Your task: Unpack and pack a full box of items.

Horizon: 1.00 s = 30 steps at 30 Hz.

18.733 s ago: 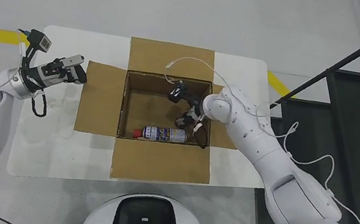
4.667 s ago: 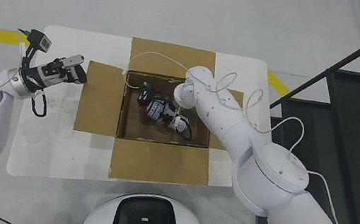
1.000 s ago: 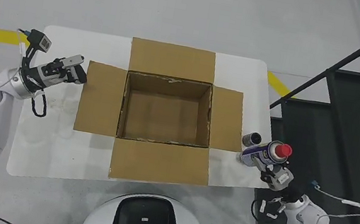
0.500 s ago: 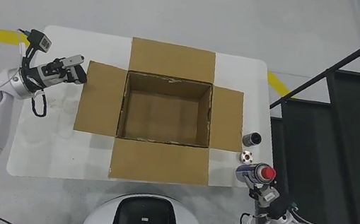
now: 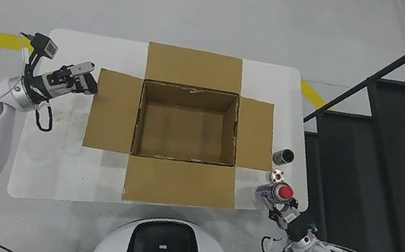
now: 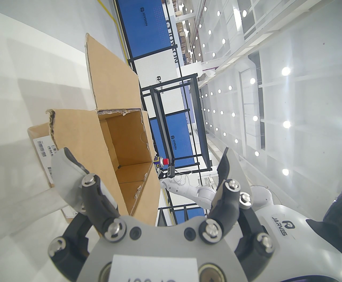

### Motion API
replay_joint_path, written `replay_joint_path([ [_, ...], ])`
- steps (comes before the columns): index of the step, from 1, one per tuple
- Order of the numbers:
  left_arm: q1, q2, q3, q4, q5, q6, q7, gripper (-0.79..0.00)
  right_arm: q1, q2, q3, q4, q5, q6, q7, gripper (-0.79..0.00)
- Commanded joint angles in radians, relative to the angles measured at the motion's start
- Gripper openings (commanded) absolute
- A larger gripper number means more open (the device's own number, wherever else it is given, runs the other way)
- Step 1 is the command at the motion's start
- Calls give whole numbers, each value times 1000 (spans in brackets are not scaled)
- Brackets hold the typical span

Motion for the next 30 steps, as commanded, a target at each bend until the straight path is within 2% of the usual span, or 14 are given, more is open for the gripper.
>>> replay_joint_path([
  [1,0,0,0,0,0,0,0,0,18,-5,-12,20,6,2,-2,-785],
  [11,0,0,0,0,0,0,0,0,91,-29,-73,106,34,-20,16,-785],
  [12,0,0,0,0,0,0,0,0,96,-31,-78,113,36,-18,14,-779],
  [14,0,0,0,0,0,0,0,0,103,-35,-85,126,46,-24,6,-717],
  [15,0,0,0,0,0,0,0,0,107,-36,-89,132,48,-25,3,-631],
  [16,0,0,0,0,0,0,0,0,109,-37,-91,139,50,-24,-1,-446],
  [17,0,0,0,0,0,0,0,0,112,-38,-94,145,52,-23,-5,-105],
  [18,0,0,0,0,0,0,0,0,113,-38,-96,152,53,-23,-9,0],
  [24,0,0,0,0,0,0,0,0,92,-28,-100,151,68,-1,-38,0],
  [30,0,0,0,0,0,0,0,0,36,3,-91,108,70,36,-75,0],
])
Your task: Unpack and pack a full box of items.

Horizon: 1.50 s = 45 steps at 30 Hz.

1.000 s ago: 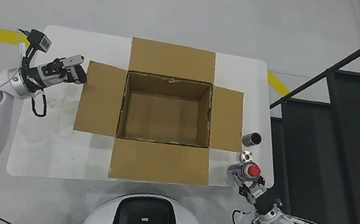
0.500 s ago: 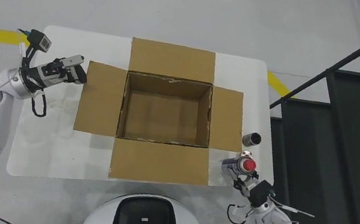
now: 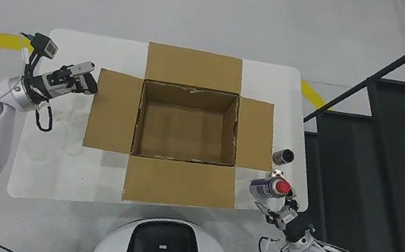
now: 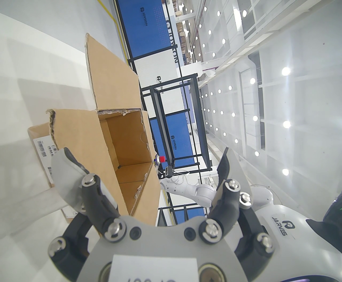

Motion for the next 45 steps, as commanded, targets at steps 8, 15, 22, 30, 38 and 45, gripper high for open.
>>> replay_joint_path([
  [8,0,0,0,0,0,0,0,0,-45,35,8,-92,20,-35,35,0],
  [15,0,0,0,0,0,0,0,0,-11,28,-7,-101,62,-105,130,0],
  [22,0,0,0,0,0,0,0,0,14,21,-29,-94,66,-107,176,-413],
  [30,0,0,0,0,0,0,0,0,22,21,-45,-86,53,-103,164,-785],
  [38,0,0,0,0,0,0,0,0,-31,42,-52,-153,41,-104,104,-785],
  [45,0,0,0,0,0,0,0,0,-182,118,40,-381,77,-108,108,-785],
])
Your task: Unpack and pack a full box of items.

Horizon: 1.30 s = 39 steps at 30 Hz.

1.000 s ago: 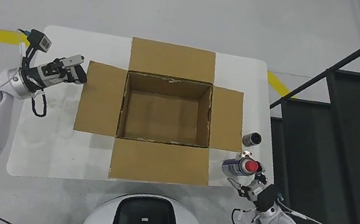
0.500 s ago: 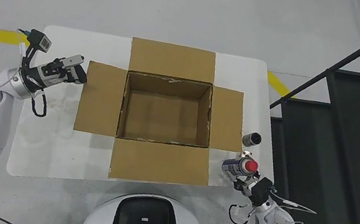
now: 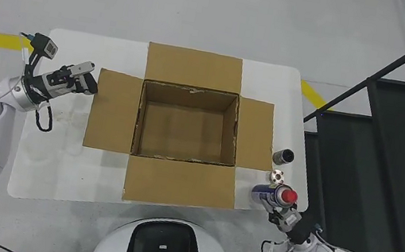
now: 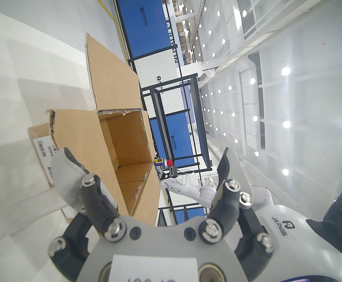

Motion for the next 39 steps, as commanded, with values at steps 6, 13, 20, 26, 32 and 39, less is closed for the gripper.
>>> replay_joint_path([
  [6,0,0,0,0,0,0,0,0,-177,74,188,-310,-11,-78,114,-785],
  [13,0,0,0,0,0,0,0,0,-343,102,355,-685,31,-97,394,-785],
  [20,0,0,0,0,0,0,0,0,-380,102,401,-932,67,-80,652,-785],
  [26,0,0,0,0,0,0,0,0,-317,98,328,-1068,56,-108,874,-785],
  [32,0,0,0,0,0,0,0,0,-194,87,215,-1142,56,-125,1079,-785],
  [39,0,0,0,0,0,0,0,0,-132,81,169,-1139,92,-131,1136,-785],
])
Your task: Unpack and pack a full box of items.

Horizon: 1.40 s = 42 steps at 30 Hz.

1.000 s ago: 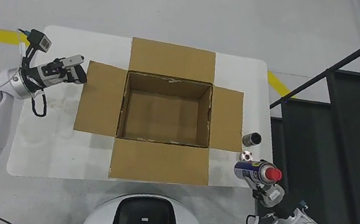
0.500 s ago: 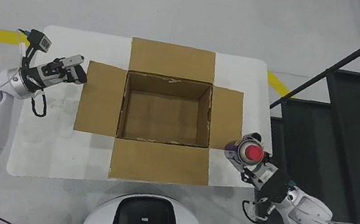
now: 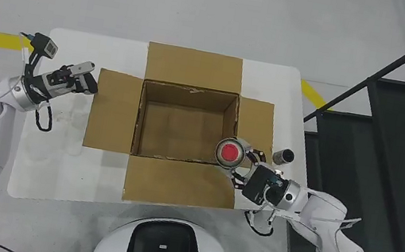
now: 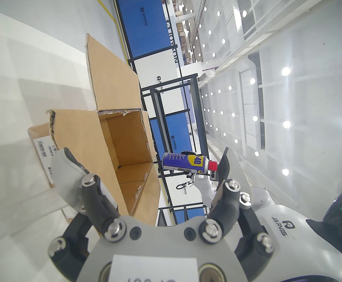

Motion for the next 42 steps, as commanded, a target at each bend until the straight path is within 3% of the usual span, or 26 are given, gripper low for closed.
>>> replay_joint_path([
  [1,0,0,0,0,0,0,0,0,-1,0,1,0,-1,0,-1,-785],
  [16,0,0,0,0,0,0,0,0,8,1,-5,24,-7,-18,30,-785],
  [20,0,0,0,0,0,0,0,0,104,0,-25,53,61,-122,170,-785],
  [24,0,0,0,0,0,0,0,0,277,-9,-97,70,173,-201,435,-785],
  [28,0,0,0,0,0,0,0,0,450,-27,-198,62,278,-195,660,-785],
  [34,0,0,0,0,0,0,0,0,674,-66,-399,157,451,-149,982,-785],
  [37,0,0,0,0,0,0,0,0,766,-90,-494,223,501,-115,1095,-785],
  [42,0,0,0,0,0,0,0,0,785,-96,-510,236,515,-106,1108,-785],
])
